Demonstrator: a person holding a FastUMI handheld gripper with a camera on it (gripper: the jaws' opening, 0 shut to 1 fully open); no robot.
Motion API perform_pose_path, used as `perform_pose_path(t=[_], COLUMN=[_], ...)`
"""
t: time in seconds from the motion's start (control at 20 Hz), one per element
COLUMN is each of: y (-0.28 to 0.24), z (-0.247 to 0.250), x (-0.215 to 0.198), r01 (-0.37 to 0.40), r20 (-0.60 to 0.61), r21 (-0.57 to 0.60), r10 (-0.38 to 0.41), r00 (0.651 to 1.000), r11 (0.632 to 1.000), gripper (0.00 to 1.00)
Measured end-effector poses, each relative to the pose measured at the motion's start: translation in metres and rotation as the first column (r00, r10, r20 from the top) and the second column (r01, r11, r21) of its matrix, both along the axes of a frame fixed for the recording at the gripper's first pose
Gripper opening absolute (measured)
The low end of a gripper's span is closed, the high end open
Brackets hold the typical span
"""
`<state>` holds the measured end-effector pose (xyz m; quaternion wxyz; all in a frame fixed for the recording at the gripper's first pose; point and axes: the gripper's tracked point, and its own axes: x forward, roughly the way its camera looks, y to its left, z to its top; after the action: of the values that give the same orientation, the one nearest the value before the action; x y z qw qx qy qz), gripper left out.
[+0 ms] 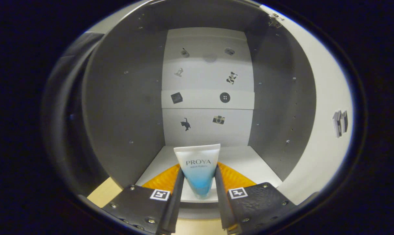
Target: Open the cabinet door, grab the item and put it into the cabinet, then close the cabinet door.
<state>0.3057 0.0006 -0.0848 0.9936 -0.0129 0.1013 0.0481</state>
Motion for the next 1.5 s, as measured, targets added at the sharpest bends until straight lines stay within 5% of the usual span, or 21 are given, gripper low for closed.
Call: perform_pose_path(t=[0.5, 0.85, 1.05, 1.5], y=[-0.004, -0.002, -0.007, -0.054], z=[-0.016, -0.009, 0.004, 0.046], x=[0.035, 0.024, -0.007, -0.154], r01=[0.042, 0.03, 0.04, 0.172], r20=[0.007, 0.036, 0.052, 0.113], r21=[0.006, -0.003, 0.003, -0.026], r10=[-0.042, -0.03, -0.04, -0.169], r00=[0.999, 0.999, 0.998, 0.979], r11=[0.999, 1.0, 0.999, 0.985], gripper=[0.51, 0.83, 0.99, 0.98])
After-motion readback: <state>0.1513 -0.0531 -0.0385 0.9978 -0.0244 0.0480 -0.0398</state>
